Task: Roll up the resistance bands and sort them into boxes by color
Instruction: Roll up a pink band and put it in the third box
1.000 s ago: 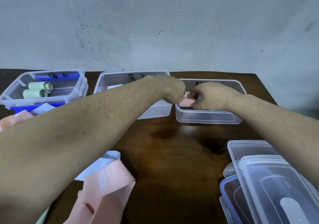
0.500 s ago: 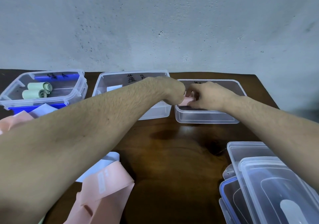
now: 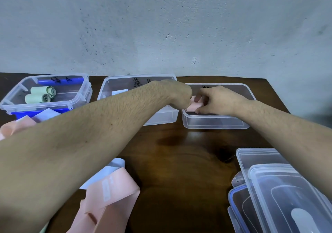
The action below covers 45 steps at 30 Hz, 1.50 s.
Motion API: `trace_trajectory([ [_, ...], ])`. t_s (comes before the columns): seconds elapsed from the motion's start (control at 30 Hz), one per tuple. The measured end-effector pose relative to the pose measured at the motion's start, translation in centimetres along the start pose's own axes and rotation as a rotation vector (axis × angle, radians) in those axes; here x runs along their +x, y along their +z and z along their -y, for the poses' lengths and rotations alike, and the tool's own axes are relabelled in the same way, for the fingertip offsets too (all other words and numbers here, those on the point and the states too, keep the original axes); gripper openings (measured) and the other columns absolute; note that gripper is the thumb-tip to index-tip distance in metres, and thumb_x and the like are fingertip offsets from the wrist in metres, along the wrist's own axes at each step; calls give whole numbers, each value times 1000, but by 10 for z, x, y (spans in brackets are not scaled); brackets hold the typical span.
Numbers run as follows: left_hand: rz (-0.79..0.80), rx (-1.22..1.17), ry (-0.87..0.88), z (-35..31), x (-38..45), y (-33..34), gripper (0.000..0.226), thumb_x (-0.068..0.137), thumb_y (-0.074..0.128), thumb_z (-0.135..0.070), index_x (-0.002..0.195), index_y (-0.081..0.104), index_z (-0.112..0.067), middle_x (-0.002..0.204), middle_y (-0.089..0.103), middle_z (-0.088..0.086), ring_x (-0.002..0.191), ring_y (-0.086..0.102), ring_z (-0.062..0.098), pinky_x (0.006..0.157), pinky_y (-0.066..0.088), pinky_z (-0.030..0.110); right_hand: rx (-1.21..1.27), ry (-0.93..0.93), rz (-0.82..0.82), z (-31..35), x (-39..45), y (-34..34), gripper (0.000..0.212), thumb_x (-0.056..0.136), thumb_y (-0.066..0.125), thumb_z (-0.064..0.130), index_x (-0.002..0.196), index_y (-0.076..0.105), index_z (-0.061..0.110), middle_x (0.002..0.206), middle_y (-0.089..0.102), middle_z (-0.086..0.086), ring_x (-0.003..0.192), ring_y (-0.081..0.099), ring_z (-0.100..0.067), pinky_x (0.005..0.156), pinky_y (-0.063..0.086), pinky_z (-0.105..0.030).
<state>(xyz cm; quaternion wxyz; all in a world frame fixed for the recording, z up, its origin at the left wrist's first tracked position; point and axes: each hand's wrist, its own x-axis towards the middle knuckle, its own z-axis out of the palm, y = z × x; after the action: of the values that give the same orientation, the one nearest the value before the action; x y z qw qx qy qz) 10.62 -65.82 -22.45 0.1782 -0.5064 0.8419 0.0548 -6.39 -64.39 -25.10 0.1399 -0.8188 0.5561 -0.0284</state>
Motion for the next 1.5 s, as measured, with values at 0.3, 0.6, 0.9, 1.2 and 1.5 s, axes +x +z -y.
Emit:
trace_trajectory([
  [0.3, -115, -7, 56, 8, -11, -6, 23, 97, 36, -27, 96, 59, -23, 115, 61, -3, 103, 56, 21, 73, 45, 34, 32, 26, -20, -5, -8, -7, 29, 79, 79, 43, 81, 52, 34, 80, 60, 12, 70, 56, -4, 55, 37, -20],
  [0.6, -338, -199, 66, 18, -39, 0, 38, 100, 41, -32, 134, 57, -32, 145, 47, -14, 129, 48, 12, 102, 40, 31, 82, 25, -137, -12, -26, -18, 10, 90, 65, 45, 94, 66, 36, 85, 65, 15, 80, 59, -4, 65, 42, -20],
  [0.9, -546, -471, 95, 26, -96, 18, 34, 96, 48, -23, 124, 65, -31, 131, 57, -15, 118, 54, 7, 102, 43, 30, 142, -30, -203, 15, -61, -28, 25, 97, 58, 41, 118, 68, 31, 97, 69, 12, 83, 59, -1, 82, 51, -27],
  [1.2, -524, -590, 91, 36, -179, 73, 31, 98, 52, -25, 125, 62, -36, 131, 56, -20, 121, 49, 1, 100, 37, 18, 177, -89, -142, 90, -111, -19, 22, 92, 53, 29, 77, 68, 27, 74, 67, 9, 69, 59, -11, 68, 50, -32],
  [1.5, -484, -625, 81, 39, -258, 124, 29, 98, 55, -24, 124, 64, -35, 118, 56, -21, 107, 55, -1, 88, 44, 12, 129, -103, 8, 166, -147, 17, 26, 79, 57, 32, 63, 52, 13, 66, 54, -6, 59, 44, -18, 60, 44, -34],
])
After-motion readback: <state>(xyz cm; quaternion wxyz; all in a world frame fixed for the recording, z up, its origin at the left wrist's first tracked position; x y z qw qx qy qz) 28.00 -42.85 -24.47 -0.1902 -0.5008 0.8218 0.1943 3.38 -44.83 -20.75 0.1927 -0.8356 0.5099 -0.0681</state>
